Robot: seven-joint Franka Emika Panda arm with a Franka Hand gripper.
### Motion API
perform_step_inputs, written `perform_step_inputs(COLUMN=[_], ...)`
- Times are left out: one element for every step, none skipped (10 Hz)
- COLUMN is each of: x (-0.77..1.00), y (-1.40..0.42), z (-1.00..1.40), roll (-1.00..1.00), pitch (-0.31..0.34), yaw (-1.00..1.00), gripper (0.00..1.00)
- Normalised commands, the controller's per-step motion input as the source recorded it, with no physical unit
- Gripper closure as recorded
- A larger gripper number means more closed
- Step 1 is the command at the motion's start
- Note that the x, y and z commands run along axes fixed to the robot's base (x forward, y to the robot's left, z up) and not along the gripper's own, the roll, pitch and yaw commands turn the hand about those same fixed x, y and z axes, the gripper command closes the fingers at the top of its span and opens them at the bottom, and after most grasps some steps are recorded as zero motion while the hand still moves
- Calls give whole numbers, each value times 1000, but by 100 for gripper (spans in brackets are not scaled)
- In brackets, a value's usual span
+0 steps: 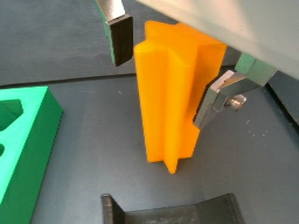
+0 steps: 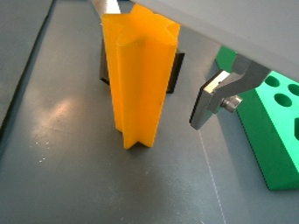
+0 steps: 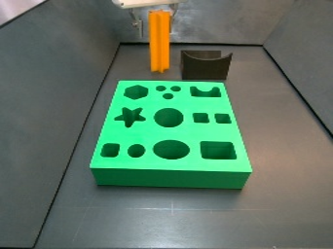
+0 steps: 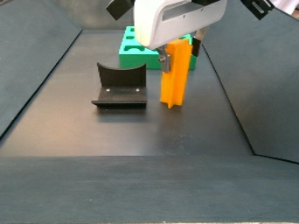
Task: Pick up the star object. Move up. Move to above the board. Insert the star object.
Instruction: Pick up the star object.
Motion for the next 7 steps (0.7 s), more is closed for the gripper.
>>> perform_step_inputs(x=[0, 40, 17, 63, 120, 191, 209], y=[43, 20, 0, 6, 26, 0, 0], z=[-11, -11, -9, -20, -51, -29, -34], roll=[0, -17, -23, -17, 0, 0, 0], pitch=[0, 0, 0, 0, 0, 0, 0], yaw=[269, 311, 271, 277, 294, 223, 237], gripper=[0, 0, 0, 0, 0, 0, 0])
